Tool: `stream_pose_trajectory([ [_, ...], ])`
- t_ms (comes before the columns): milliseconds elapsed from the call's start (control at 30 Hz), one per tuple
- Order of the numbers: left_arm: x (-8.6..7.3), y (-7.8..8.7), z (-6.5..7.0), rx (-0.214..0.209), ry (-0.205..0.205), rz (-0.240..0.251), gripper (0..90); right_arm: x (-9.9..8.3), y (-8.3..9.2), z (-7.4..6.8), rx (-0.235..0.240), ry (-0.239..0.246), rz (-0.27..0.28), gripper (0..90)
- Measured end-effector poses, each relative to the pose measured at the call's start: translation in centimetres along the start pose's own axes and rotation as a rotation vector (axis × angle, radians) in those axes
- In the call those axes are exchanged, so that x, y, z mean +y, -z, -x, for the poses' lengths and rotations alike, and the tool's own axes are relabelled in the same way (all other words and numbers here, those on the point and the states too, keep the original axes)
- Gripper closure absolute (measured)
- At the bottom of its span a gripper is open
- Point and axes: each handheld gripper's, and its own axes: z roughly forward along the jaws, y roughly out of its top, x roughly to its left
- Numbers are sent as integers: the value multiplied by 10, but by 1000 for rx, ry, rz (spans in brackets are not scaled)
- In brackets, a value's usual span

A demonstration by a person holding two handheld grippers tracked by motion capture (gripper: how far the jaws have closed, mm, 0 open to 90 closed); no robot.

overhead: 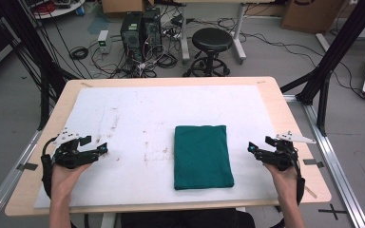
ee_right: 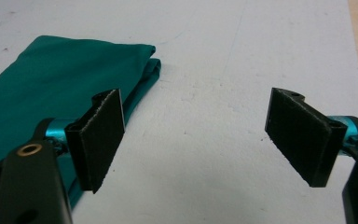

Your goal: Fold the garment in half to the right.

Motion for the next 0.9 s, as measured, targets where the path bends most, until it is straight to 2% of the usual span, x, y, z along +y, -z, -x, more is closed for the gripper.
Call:
stream_pose_trajectory([
  [567, -1, -2, 5, -14, -15, -8, 256, 4, -2, -12, 33, 37, 2, 202],
  [900, -1, -3, 5, -20, -20, -13, 256, 4, -4, -11, 42, 42, -2, 202],
])
